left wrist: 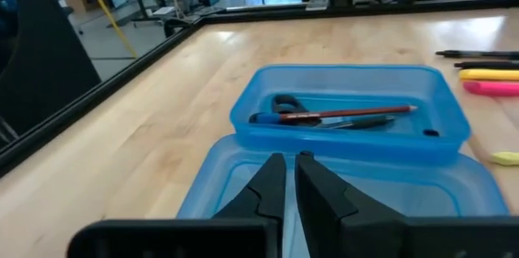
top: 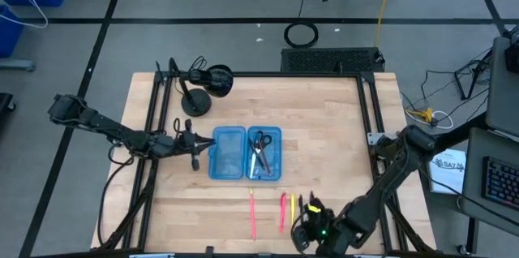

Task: Pick & place school supplies into a supply box
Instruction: Put the black pen into the blue box

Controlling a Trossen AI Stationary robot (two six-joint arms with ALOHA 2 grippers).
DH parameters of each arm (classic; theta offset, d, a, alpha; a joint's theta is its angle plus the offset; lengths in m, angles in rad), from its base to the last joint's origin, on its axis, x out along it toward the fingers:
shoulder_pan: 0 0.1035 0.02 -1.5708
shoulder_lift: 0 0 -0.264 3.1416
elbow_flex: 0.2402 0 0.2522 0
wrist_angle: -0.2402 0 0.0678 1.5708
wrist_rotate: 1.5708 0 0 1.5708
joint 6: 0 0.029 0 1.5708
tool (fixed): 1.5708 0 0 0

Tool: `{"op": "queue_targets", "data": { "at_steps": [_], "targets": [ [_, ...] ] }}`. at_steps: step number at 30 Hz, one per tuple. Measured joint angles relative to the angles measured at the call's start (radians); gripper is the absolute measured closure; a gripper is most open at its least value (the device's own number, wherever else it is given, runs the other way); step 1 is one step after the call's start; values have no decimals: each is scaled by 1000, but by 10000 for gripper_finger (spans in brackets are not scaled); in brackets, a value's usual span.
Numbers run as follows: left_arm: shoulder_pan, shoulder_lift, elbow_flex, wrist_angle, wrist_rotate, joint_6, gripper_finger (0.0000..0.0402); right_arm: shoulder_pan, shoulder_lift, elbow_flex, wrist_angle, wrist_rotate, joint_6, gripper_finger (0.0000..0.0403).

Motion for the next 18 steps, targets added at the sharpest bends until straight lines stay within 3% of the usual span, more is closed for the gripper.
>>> {"op": "queue_targets", "data": {
  "at_steps": [5, 8, 12, 18],
  "targets": [
    [0, 0, 0, 6, 9, -16, 369, -7, 29, 0, -240, -167, 189, 403],
    [0, 0, 0, 8, 9, -16, 374, -7, 32, 0, -303, -239, 202, 402],
    [0, 0, 0, 24, 9, -15, 385, -7, 31, 0, -284, -172, 172, 386],
    [0, 0, 0, 25, 14, -16, 398, -26, 31, -18, -273, -142, 166, 317]
  ]
}}
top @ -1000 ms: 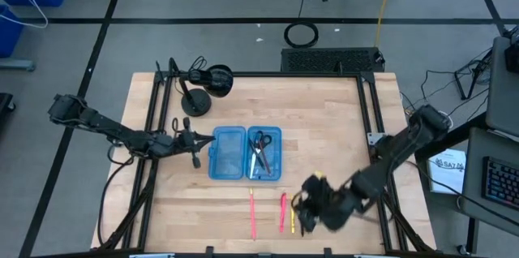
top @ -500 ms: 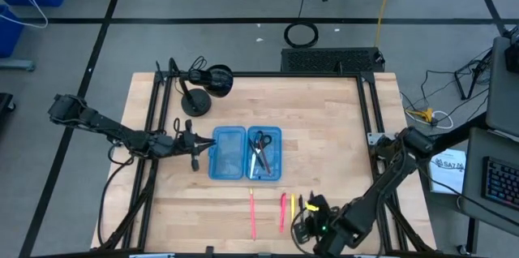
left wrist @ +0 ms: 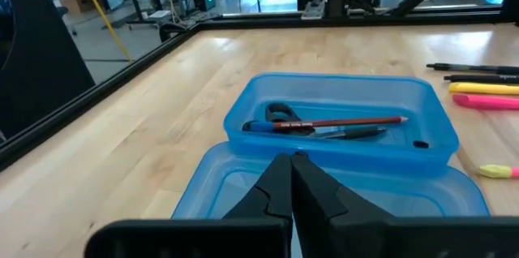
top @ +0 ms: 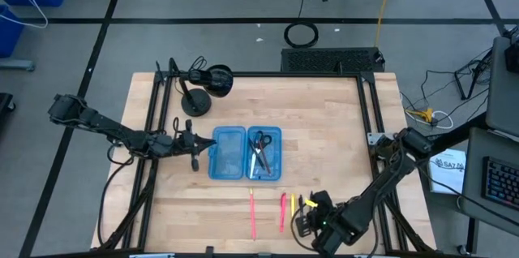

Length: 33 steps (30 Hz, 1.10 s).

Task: Pick & place school supplies into a supply box
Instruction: Put the black pen into the blue box

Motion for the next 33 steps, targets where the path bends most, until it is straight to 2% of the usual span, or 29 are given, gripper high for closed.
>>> {"op": "queue_targets", "data": {
  "at_steps": [5, 9, 13, 23, 27, 33],
  "targets": [
    [0, 0, 0, -4, 0, -7, 378, -31, 0, -55, 37, -50, 1, 262],
    [0, 0, 0, -5, 1, -17, 366, -46, 1, -105, 72, -106, 16, 243],
    [0, 0, 0, -12, 2, -25, 362, -52, 1, -142, 113, -157, 27, 244],
    [0, 0, 0, -32, 2, -25, 362, -71, 14, -235, 249, -160, 20, 249],
    [0, 0, 0, -32, 2, -25, 362, -95, 51, -255, 273, -267, -19, 249],
    [0, 0, 0, -31, 2, -25, 362, -117, 106, -256, 218, -439, -93, 250]
  ]
}}
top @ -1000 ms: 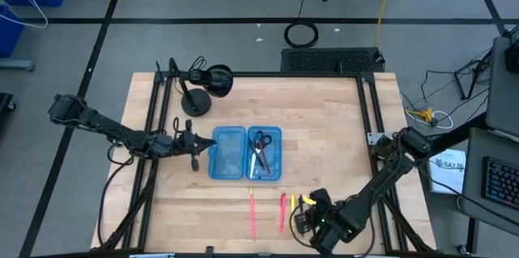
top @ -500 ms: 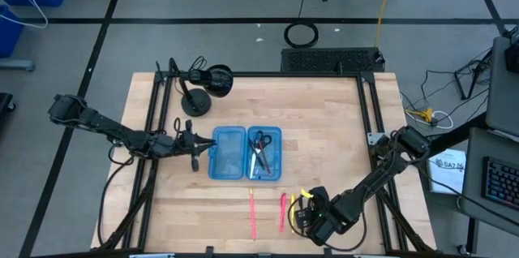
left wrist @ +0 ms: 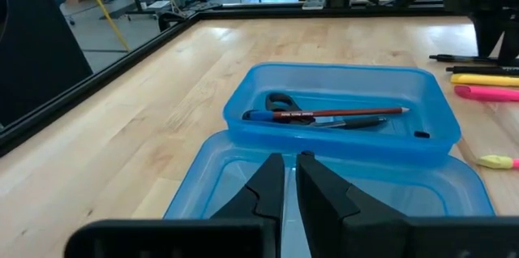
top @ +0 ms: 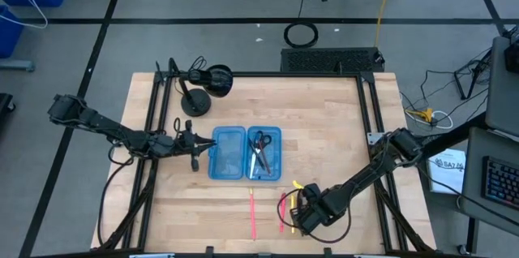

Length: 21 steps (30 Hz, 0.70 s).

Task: Pick & place school supplies into a supply box
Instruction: Put the black pen into the blue box

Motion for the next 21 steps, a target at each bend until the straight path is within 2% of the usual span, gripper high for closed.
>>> {"op": "queue_targets", "data": {
  "at_steps": [7, 12, 16, 21],
  "targets": [
    [0, 0, 0, -3, 0, -2, 362, 6, 6, -2, -63, -167, -57, 250],
    [0, 0, 0, -3, 0, -4, 362, 9, 6, -2, -65, -181, -108, 264],
    [0, 0, 0, -3, 0, -14, 362, 11, 6, -4, -53, -149, -121, 303],
    [0, 0, 0, -3, 0, -28, 362, 11, 4, -4, -46, -97, -106, 378]
  ]
}}
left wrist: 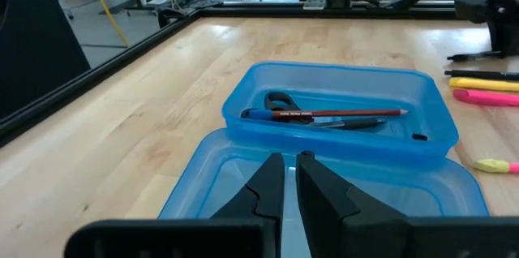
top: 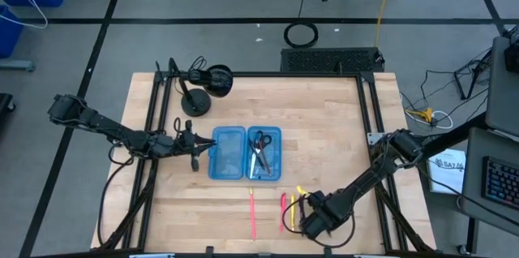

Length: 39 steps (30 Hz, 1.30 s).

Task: Pick & place school supplies into a supply box
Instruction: Put the black pen into the blue box

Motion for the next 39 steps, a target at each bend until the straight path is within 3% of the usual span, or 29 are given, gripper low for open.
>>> {"op": "queue_targets", "data": {
  "at_steps": [5, 11, 18, 24, 29, 33, 39],
  "targets": [
    [0, 0, 0, 0, 2, -10, 362, 0, -7, 0, 8, 13, 1, 377],
    [-1, 0, 0, -2, 79, -32, 362, 5, -91, -2, 46, 83, 16, 381],
    [0, 0, 0, -1, 98, -31, 362, 19, -253, -4, 87, 466, 68, 381],
    [0, 0, 0, 7, 94, -26, 362, -48, -359, -1, 193, 705, -90, 381],
    [0, 0, 0, 33, 93, -26, 362, -212, -403, -2, 316, 668, -315, 381],
    [0, 0, 0, 46, 93, -26, 362, -371, -401, 0, 398, 517, -498, 381],
    [0, 0, 0, 54, 93, -8, 362, -562, -369, 0, 381, 331, -596, 381]
  ]
}}
